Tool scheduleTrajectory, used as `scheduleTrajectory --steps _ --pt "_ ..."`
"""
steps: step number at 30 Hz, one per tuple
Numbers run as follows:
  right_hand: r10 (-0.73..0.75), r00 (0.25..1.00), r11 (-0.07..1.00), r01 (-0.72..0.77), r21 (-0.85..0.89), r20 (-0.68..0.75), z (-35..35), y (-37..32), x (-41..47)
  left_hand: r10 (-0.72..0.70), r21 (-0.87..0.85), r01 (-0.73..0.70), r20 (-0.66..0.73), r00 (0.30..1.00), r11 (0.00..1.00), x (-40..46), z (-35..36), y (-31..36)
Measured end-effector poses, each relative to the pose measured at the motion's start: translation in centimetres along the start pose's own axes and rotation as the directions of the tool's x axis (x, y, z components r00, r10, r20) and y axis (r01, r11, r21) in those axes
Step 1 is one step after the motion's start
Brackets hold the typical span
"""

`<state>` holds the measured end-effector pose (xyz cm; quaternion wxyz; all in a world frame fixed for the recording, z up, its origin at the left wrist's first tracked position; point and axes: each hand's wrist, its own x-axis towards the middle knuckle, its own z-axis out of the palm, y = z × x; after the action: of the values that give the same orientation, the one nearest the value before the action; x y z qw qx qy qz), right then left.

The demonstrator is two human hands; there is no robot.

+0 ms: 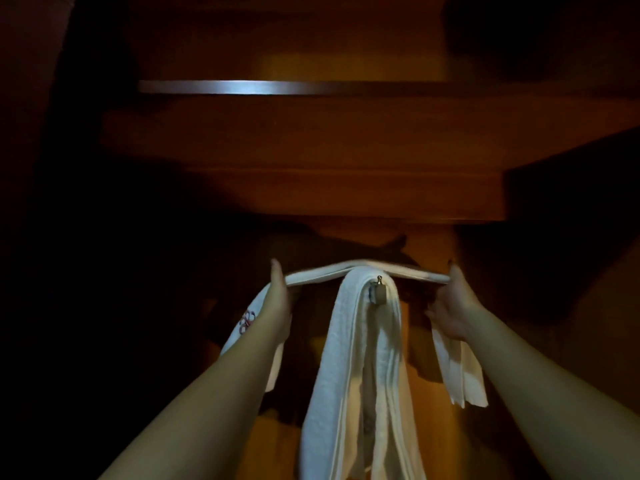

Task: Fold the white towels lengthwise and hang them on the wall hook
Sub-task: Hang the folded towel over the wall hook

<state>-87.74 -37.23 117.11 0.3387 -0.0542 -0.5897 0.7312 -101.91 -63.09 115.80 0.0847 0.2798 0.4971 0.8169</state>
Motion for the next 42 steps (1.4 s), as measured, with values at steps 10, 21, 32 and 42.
scheduleTrajectory --steps 10,21,32,42 --pt "-0.037 0.921 0.999 0.027 -0.03 -0.387 -0.7 2.2 -1.6 -0.056 -0.18 0.031 -0.135 0.989 0.983 -1.7 0.1 -4.1" --pt "0.363 0.891 0.851 -0.436 -0.292 -0.273 -1.5 6.5 -4.9 -0.474 0.018 0.485 -0.187 0.861 0.874 -4.5 -3.6 -8.5" --pt "0.232 0.93 0.465 -0.365 -0.807 -0.287 -4.0 13.1 -6.8 -0.166 0.582 0.28 -0.243 0.956 0.764 -6.4 -3.5 -10.0" --pt "0.45 0.892 0.796 -0.385 -0.467 0.033 -0.7 14.9 -10.3 -0.428 0.316 0.391 0.056 0.902 0.864 -11.6 -2.5 -10.4"
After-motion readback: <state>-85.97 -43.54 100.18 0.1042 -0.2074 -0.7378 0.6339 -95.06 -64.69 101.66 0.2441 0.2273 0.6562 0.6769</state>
